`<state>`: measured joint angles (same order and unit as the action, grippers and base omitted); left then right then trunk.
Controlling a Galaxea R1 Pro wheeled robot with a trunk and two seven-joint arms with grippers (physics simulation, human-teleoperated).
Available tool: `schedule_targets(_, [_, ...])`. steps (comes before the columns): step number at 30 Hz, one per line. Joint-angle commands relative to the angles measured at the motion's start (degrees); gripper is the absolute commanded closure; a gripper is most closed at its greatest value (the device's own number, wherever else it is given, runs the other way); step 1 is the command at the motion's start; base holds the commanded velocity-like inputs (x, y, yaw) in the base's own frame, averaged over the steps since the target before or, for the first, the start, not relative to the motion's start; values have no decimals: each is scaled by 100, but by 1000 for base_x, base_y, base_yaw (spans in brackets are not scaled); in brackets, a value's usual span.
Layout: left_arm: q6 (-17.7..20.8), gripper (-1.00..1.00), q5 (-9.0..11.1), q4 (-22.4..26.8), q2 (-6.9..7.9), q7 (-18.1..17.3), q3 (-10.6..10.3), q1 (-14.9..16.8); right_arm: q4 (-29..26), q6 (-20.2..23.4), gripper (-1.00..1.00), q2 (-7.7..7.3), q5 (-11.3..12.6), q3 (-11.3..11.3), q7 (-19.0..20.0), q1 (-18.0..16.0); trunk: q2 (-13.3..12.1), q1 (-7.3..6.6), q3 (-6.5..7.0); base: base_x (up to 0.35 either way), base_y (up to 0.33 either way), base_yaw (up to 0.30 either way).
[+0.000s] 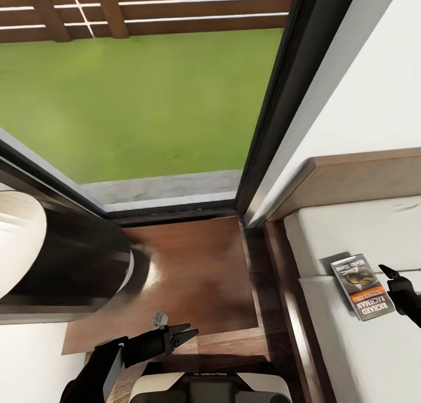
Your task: In the bedroom, move the book from the bed onto either nightstand, and place the two sandals side by side next to the bed.
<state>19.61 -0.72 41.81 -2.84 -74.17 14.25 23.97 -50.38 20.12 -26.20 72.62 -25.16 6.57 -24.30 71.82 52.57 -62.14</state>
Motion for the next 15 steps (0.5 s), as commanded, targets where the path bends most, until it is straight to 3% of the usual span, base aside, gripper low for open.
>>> schedule_targets(1, [60, -100, -7, 2, -6, -27, 23, 2, 2, 36, -100, 1, 24, -15, 11, -4, 3, 1, -3, 0, 0, 0])
schedule_targets(15, [60, -100, -7, 2, -6, -27, 22, 2, 2, 36, -100, 1, 25, -15, 9, -3, 3, 1, -3, 0, 0, 0])
